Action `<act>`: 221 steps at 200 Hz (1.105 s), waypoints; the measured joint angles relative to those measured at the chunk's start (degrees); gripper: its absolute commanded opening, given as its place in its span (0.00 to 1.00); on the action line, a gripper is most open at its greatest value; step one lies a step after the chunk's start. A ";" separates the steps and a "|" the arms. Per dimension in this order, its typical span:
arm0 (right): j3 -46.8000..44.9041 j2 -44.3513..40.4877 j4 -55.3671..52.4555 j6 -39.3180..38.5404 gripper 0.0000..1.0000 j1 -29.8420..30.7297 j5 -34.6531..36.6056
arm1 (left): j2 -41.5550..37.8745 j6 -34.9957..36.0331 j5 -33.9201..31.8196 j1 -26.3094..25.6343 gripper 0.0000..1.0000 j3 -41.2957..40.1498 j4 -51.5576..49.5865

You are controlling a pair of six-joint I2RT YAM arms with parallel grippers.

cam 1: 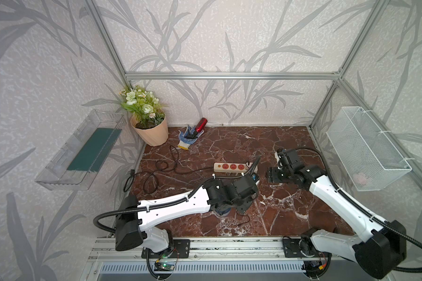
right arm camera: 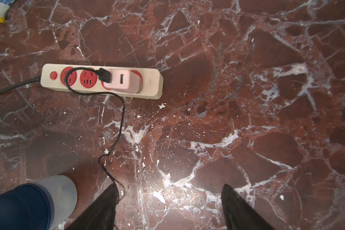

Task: Charge the cordless meat grinders
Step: Pick up the charging cable from the center of the board.

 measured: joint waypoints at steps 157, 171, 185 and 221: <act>-10.69 -4.15 4.42 -0.11 0.72 -0.04 -13.77 | 22.32 -26.36 5.99 0.04 0.47 5.05 -1.60; -11.08 -4.35 4.55 -0.26 0.72 -0.04 -13.79 | 21.99 -25.66 5.88 -0.24 0.47 6.56 -3.04; -11.34 -4.35 5.18 -0.26 0.72 -0.04 -13.88 | 21.73 -24.35 5.97 -1.03 0.46 7.08 -4.00; -11.43 -4.35 6.08 -0.24 0.73 -0.09 -14.14 | 20.37 -22.18 7.74 -2.54 0.44 0.83 -1.90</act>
